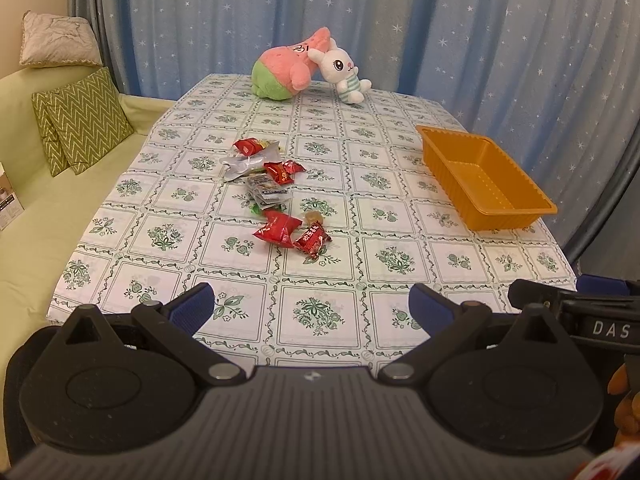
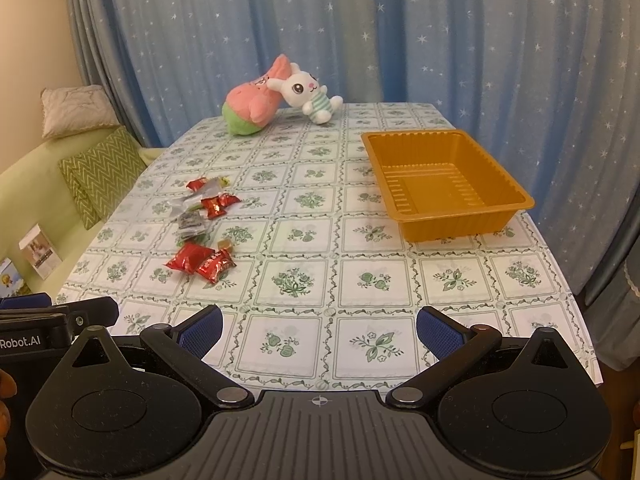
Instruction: Organize snacks
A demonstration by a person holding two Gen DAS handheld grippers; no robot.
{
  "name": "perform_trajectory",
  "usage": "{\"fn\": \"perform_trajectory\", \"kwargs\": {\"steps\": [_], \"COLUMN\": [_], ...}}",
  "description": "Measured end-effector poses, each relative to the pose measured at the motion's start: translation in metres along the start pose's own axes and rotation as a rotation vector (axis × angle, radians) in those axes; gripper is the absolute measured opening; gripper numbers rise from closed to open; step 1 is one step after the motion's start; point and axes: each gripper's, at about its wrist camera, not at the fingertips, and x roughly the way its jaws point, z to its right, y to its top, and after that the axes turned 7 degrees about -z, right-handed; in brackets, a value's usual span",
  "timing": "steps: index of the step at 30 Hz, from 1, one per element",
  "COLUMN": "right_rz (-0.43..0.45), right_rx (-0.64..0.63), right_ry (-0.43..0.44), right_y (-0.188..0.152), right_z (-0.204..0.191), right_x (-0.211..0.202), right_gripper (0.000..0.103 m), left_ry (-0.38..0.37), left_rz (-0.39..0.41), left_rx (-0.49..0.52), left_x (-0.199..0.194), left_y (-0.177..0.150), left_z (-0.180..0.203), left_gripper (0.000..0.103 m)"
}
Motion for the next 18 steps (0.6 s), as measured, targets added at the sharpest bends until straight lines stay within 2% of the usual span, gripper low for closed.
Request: {"fn": "perform_trajectory", "kwargs": {"steps": [18], "right_rz": [-0.001], "right_rx": [-0.001], "right_ry": [-0.001], "right_y": [-0.0008], "right_z": [-0.0021], "right_x": [0.0007], "right_gripper": [0.103], "left_ry": [-0.002], "left_rz": [-0.001], "left_rx": [-0.002], "left_x": [0.0010], "left_y": [-0.0021], "left_z": [0.0016], "left_gripper": [0.103]}}
